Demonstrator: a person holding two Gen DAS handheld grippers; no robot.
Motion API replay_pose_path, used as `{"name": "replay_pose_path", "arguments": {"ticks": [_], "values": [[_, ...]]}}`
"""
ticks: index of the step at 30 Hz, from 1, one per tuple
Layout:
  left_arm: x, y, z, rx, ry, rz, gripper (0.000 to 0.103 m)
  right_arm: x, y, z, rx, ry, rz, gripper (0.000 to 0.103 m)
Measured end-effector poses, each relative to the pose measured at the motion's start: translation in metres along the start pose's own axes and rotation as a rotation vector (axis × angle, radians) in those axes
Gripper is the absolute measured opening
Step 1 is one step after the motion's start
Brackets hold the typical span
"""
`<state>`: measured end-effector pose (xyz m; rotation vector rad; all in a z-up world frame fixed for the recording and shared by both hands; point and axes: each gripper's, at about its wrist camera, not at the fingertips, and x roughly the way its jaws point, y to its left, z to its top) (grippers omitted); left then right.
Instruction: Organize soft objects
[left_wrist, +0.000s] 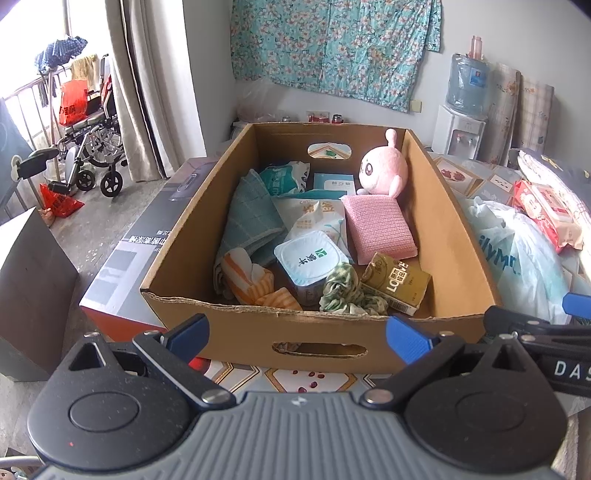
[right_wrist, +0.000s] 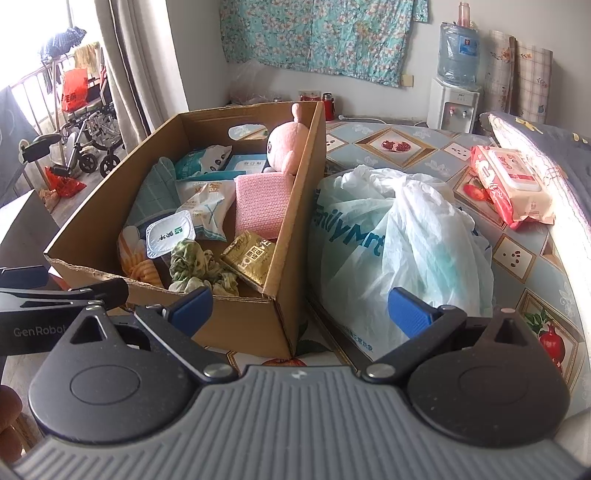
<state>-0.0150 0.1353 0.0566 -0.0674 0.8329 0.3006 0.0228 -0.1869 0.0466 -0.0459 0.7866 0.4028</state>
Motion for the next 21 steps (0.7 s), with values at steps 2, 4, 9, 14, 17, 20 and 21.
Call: {"name": "replay_pose_path", "arguments": {"ticks": [2, 4, 9, 14, 17, 20, 21], "values": [[0.0001, 0.0001, 0.0, 0.0, 0.001, 0.0, 0.103, 0.0011, 0.0008, 0.0005, -0.003, 0.003, 0.0, 0.102], [0.0008, 0.0004, -0.0005, -0.001, 0.005, 0.0, 0.103, 0.0016, 0.0014, 0.0007, -0.002, 0.001, 0.0, 0.102], [0.0021, 0.0029, -0.0018, 0.0, 0.01, 0.006, 0.103, 0.0028, 0.0027, 0.0005, -0.005, 0.01, 0.001, 0.102], [0.002, 0.004, -0.0017, -0.002, 0.014, 0.007, 0.103, 0.003, 0.0038, 0.0002, -0.008, 0.009, 0.001, 0.102], [0.0018, 0.0047, -0.0017, -0.001, 0.013, 0.008, 0.102, 0.0024, 0.0052, 0.0001, -0.012, 0.008, -0.001, 0.102], [0.0019, 0.0051, -0.0018, -0.003, 0.014, 0.005, 0.102, 0.0023, 0.0054, -0.0001, -0.013, 0.008, -0.001, 0.102], [0.0019, 0.0045, -0.0017, -0.003, 0.014, 0.006, 0.102, 0.0018, 0.0063, -0.0003, -0.015, 0.007, -0.001, 0.102]]}}
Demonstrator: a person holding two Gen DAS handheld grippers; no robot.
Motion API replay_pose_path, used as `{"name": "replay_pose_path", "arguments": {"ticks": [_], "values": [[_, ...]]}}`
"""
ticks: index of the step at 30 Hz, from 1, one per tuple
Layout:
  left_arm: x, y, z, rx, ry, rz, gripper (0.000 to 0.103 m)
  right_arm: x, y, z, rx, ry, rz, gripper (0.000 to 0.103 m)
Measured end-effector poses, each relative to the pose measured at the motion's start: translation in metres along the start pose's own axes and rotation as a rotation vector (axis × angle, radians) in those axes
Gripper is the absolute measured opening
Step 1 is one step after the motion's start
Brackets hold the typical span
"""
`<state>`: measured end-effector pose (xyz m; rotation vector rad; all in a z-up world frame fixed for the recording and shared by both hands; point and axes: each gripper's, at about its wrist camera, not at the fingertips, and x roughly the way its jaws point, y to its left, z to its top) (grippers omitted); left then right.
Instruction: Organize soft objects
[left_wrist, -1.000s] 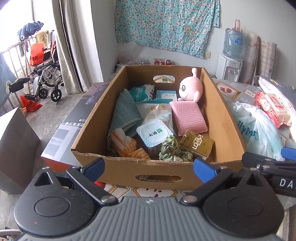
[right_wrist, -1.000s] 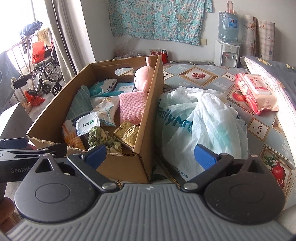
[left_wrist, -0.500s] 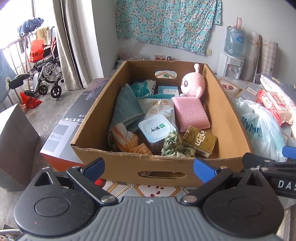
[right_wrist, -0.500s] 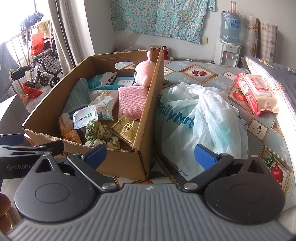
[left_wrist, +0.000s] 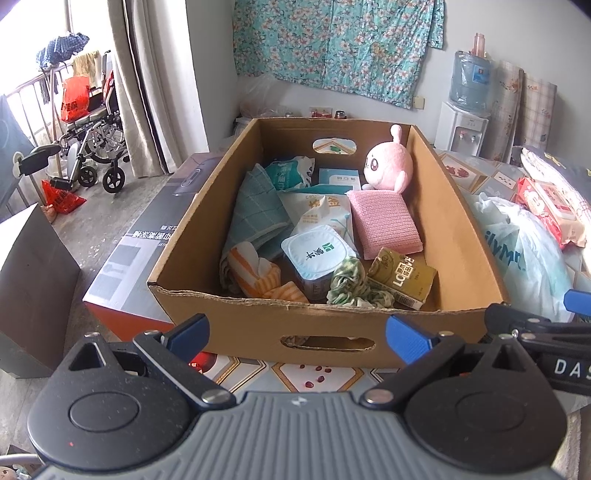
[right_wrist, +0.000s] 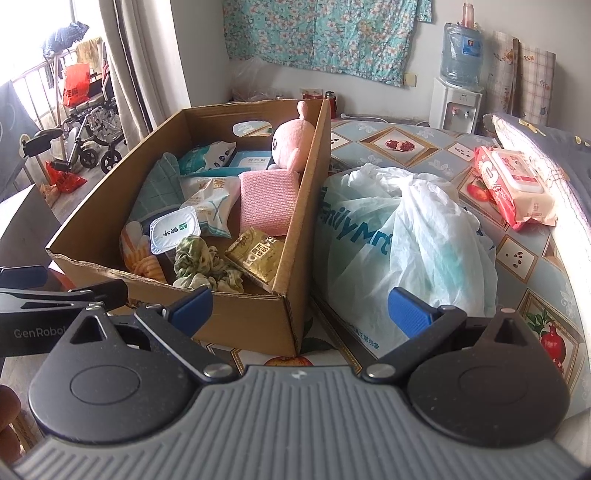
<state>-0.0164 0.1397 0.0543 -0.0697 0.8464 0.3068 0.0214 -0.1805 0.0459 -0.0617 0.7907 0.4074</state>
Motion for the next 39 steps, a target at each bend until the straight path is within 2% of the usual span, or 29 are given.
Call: {"name": "replay_pose_path", "arguments": {"ticks": [39], "values": [[0.0034, 0.0064, -0.0025, -0.009, 0.022, -0.009, 0.101, 0.0018, 0.0075, -0.0004, -0.014, 0.013, 0.002, 0.102]]}}
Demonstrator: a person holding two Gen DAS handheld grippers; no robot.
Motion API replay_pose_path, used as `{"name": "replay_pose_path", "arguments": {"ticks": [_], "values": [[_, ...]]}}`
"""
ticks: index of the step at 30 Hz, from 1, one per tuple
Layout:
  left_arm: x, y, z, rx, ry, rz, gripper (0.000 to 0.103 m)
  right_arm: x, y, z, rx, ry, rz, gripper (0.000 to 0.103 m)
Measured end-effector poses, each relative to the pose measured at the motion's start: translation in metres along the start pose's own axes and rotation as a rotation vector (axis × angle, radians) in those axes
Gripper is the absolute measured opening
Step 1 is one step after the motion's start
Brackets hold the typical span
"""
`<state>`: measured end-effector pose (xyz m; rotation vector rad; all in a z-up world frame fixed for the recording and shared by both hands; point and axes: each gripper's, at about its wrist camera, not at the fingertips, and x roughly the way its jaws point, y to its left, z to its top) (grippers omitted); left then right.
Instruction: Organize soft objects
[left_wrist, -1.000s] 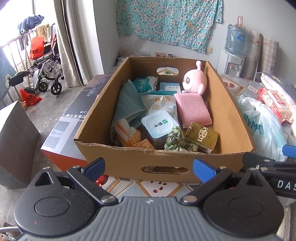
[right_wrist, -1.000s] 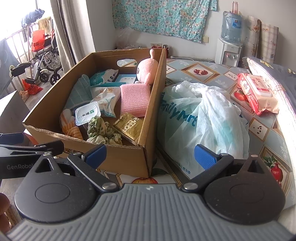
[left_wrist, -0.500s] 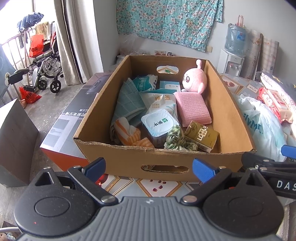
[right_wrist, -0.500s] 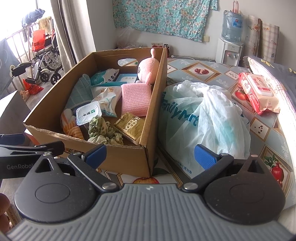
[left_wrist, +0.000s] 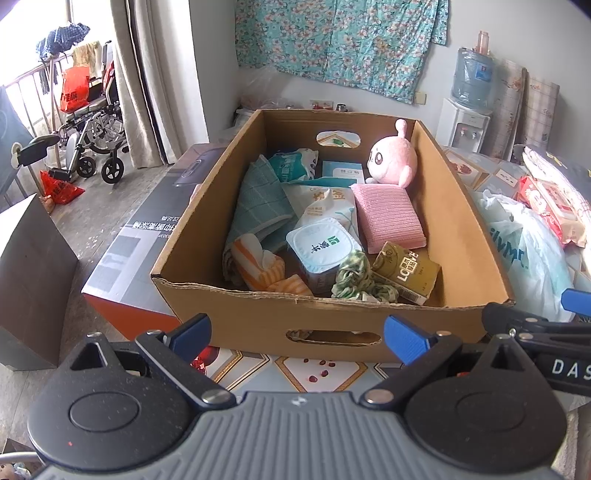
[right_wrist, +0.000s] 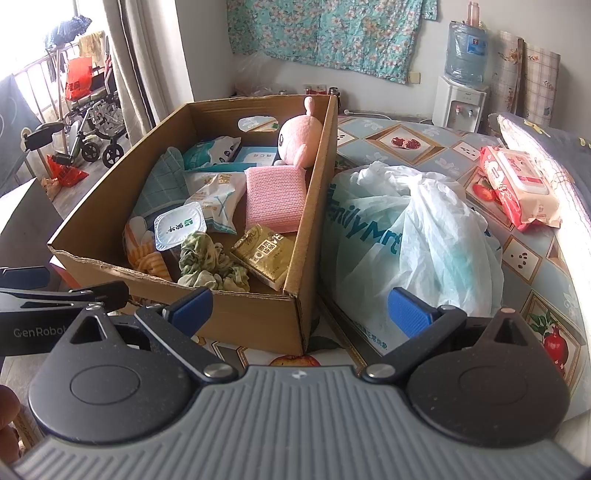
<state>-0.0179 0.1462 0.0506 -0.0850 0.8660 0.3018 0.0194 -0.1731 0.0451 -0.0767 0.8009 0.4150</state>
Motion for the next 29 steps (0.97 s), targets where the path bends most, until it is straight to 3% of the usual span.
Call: {"name": "replay_pose_path", "arguments": {"ticks": [29], "values": [[-0.0005, 0.002, 0.0003, -0.001, 0.003, 0.0, 0.101, 0.002, 0.0017, 0.001, -0.001, 0.006, 0.004, 0.102]]}}
